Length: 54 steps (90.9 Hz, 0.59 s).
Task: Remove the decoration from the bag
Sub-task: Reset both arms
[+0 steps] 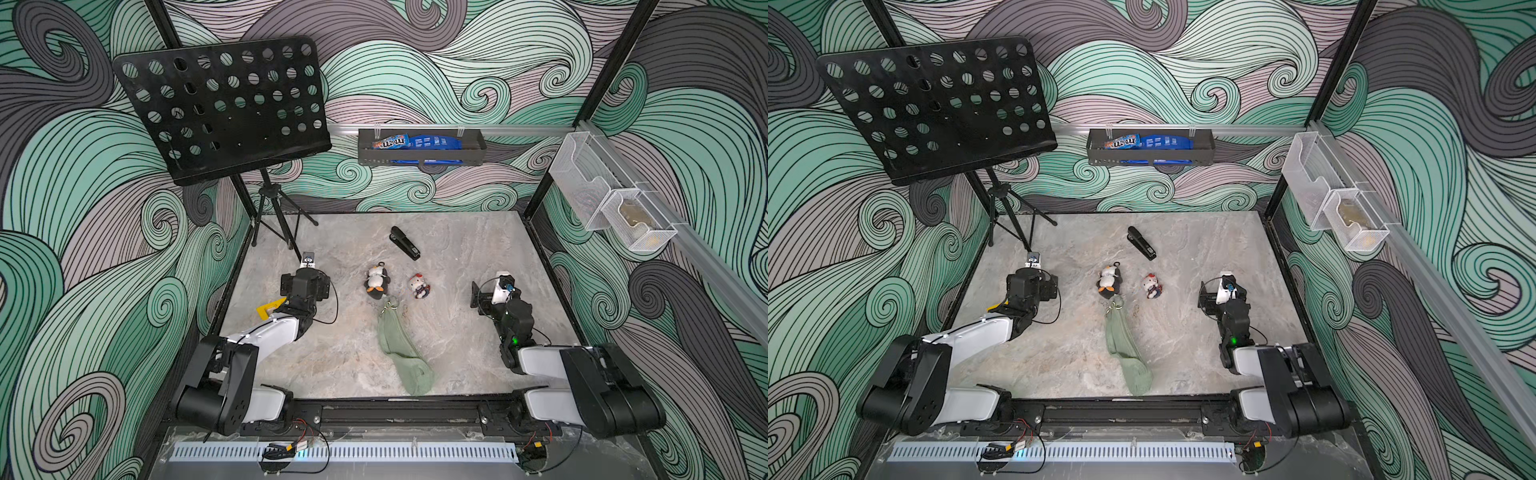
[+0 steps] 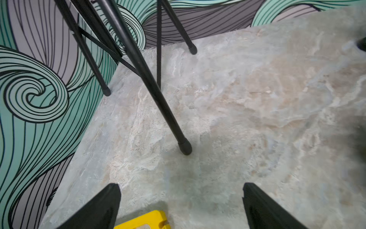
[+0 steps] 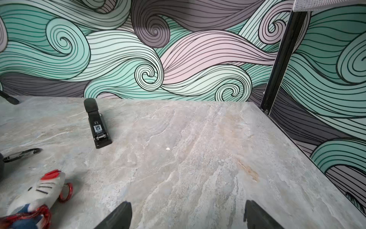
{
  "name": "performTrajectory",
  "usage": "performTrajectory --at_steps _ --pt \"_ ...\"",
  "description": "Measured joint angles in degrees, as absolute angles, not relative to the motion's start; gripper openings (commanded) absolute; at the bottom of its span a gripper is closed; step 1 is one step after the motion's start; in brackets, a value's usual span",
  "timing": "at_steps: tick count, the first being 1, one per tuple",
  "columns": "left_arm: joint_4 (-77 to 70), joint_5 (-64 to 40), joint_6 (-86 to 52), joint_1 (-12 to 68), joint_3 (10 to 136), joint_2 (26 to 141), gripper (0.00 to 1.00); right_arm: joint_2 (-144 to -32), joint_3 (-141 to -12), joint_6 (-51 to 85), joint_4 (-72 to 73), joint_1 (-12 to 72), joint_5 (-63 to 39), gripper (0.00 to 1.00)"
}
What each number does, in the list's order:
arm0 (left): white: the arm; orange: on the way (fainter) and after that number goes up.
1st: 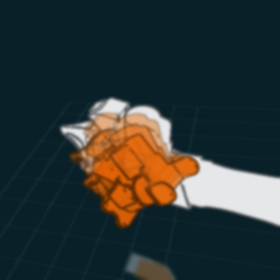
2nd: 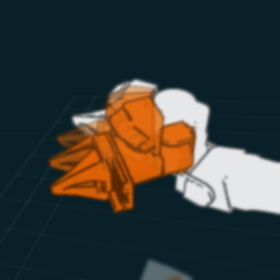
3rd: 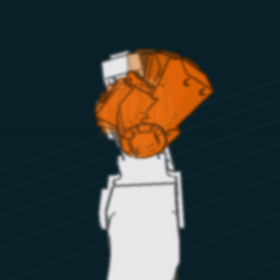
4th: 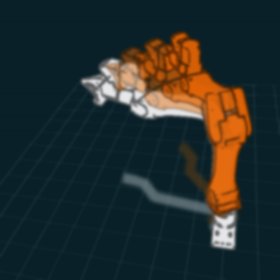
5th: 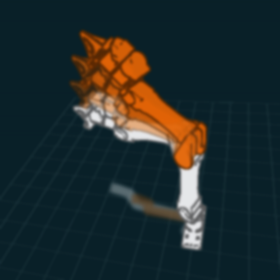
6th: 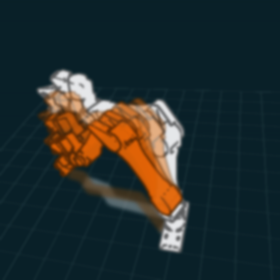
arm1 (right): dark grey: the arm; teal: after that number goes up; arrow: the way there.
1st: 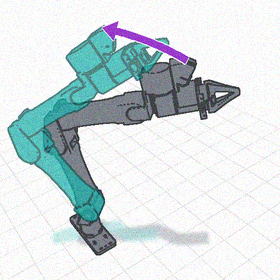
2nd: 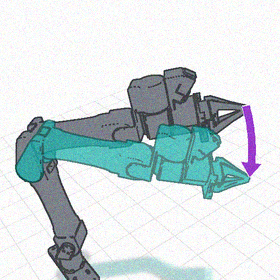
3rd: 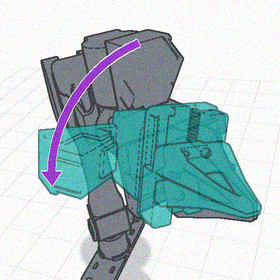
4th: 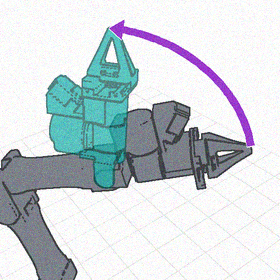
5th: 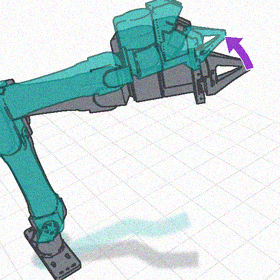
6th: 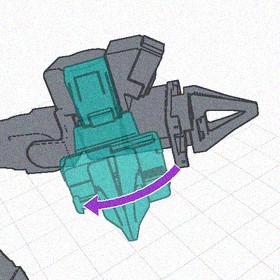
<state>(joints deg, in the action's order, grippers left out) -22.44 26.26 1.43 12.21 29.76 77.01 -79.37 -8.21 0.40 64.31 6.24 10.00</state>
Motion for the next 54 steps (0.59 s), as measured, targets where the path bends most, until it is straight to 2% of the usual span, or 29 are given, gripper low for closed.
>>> performTrajectory --at_steps 15,23,37,54 --pt "-27.09 25.06 1.34 8.58 29.39 76.29 0.98 -89.8 -7.79 0.47 78.63 3.68 6.15 0.99" --pt "-32.88 25.02 1.63 8.21 27.22 77.76 0.99 -89.82 -8.03 0.71 78.83 3.95 6.11 0.99" --pt "-45.06 22.39 2.02 6.57 22.02 88.47 0.99 -90.13 -10.87 0.34 80.47 5.61 9.08 0.99" --pt "-46.76 20.23 1.89 5.37 21.67 91.0 0.99 -90.35 -10.87 0.14 80.86 6.57 10.81 0.99"
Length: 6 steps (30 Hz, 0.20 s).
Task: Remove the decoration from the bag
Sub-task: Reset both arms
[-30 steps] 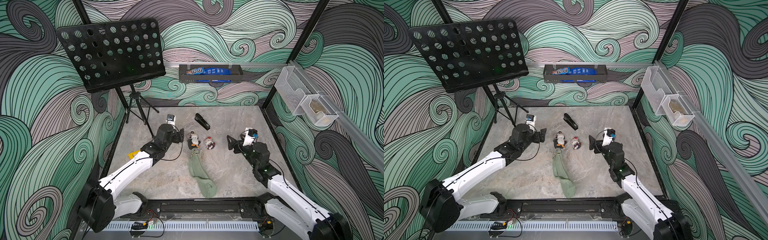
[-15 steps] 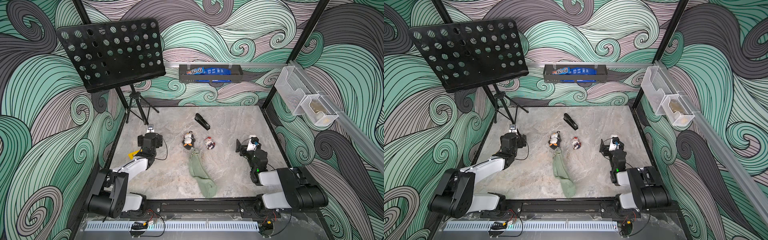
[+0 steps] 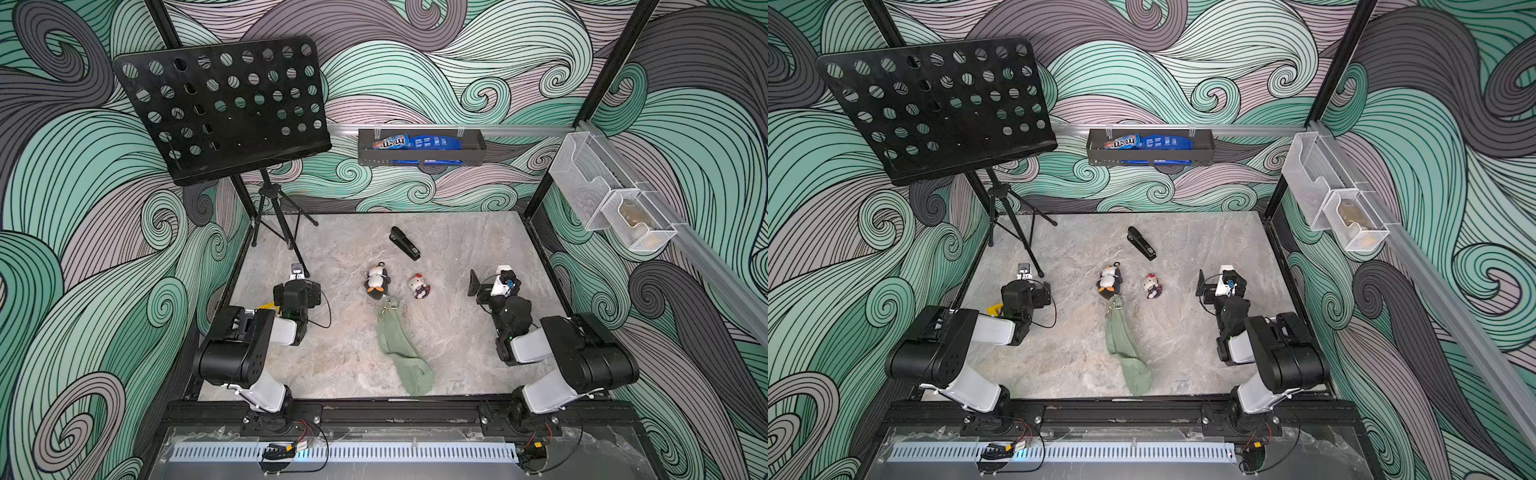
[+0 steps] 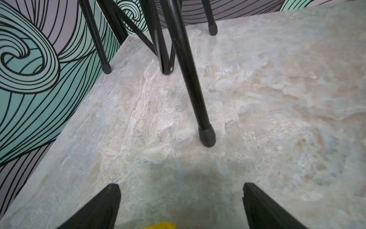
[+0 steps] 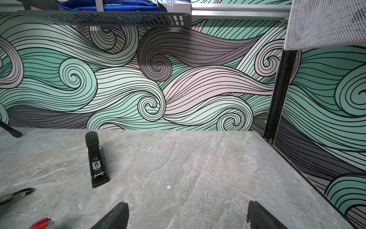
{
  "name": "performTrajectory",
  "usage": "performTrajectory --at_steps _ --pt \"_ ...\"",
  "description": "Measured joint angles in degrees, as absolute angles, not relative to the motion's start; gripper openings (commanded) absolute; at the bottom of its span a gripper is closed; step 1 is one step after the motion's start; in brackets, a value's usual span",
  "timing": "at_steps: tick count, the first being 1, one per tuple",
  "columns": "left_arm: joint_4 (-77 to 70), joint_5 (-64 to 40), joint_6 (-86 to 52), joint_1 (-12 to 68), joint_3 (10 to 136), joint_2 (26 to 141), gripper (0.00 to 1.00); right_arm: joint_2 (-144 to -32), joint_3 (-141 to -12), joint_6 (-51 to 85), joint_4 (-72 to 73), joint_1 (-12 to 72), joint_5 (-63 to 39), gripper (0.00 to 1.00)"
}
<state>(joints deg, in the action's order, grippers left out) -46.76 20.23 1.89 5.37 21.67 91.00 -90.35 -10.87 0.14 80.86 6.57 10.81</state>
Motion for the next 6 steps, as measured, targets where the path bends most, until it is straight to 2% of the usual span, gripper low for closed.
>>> performTrajectory --at_steps 6 --pt "-50.0 18.79 1.91 5.04 21.82 90.98 0.99 -90.48 -11.07 0.19 80.49 6.15 10.83 0.99"
